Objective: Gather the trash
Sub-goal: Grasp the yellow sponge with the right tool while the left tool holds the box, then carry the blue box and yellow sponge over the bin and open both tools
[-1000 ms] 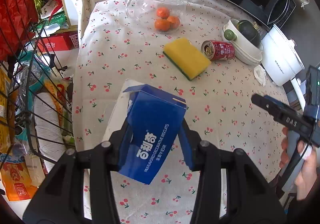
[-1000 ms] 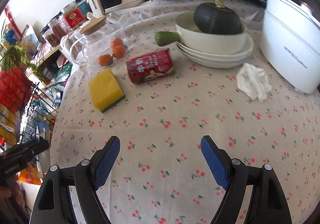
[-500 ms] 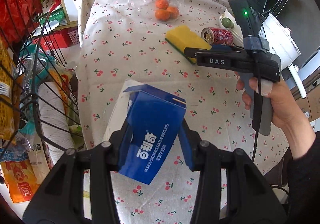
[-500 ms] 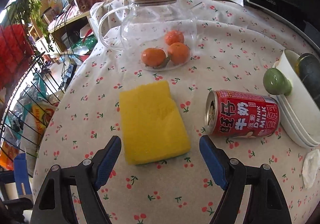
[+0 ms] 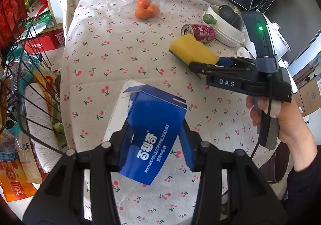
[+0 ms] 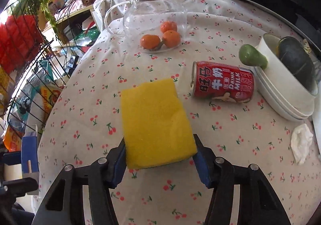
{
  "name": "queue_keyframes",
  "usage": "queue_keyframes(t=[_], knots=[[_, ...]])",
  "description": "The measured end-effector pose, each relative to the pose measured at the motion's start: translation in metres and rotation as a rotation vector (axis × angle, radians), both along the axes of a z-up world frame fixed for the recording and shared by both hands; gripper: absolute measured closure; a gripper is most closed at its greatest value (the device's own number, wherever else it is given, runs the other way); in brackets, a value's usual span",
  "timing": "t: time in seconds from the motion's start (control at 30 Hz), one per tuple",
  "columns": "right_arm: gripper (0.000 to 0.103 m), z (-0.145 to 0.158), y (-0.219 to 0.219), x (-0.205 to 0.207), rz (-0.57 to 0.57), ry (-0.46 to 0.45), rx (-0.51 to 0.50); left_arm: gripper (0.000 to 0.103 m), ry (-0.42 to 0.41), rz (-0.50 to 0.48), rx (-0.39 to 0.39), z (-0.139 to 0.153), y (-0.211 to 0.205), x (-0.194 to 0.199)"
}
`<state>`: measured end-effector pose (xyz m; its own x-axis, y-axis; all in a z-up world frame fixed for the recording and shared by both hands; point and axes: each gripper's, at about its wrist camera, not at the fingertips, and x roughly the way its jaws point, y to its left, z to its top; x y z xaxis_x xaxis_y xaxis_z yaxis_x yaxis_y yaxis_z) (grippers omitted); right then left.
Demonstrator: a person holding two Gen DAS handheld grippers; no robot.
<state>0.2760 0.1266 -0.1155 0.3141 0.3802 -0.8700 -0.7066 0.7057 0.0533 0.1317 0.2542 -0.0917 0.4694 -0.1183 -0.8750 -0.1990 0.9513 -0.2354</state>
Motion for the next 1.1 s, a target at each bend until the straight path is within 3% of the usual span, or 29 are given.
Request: queue_keyframes(t=[0.17, 0.3, 0.57, 0.87, 1.0, 1.1], knots=[[0.043, 0.02, -0.063, -0.022, -0.053, -0.021, -0.029, 0.056, -0.032, -0.045, -0.017, 0.007, -0.021, 0.001], [0.043, 0.031, -0.117, -0.044, -0.109, -0.034, -0.059, 0.056, -0.034, -0.094, -0.074, 0.006, -0.043, 0.001], [0.043, 0.04, -0.219, -0.087, -0.217, -0.037, -0.164, 0.056, -0.01, -0.198, -0.063, 0.002, -0.099, 0.008], [0.043, 0.052, -0.329, -0.13, -0.353, -0.034, -0.193, 0.056, -0.034, -0.352, -0.075, 0.016, -0.187, 0.009], [0.043, 0.047, -0.38, -0.143, -0.465, 0.002, -0.167, 0.056, -0.039, -0.424, -0.062, 0.016, -0.229, 0.008], [0.043, 0.037, -0.418, -0.15, -0.586, 0.09, -0.131, 0.056, -0.039, -0.477, -0.042, 0.013, -0.259, 0.006]])
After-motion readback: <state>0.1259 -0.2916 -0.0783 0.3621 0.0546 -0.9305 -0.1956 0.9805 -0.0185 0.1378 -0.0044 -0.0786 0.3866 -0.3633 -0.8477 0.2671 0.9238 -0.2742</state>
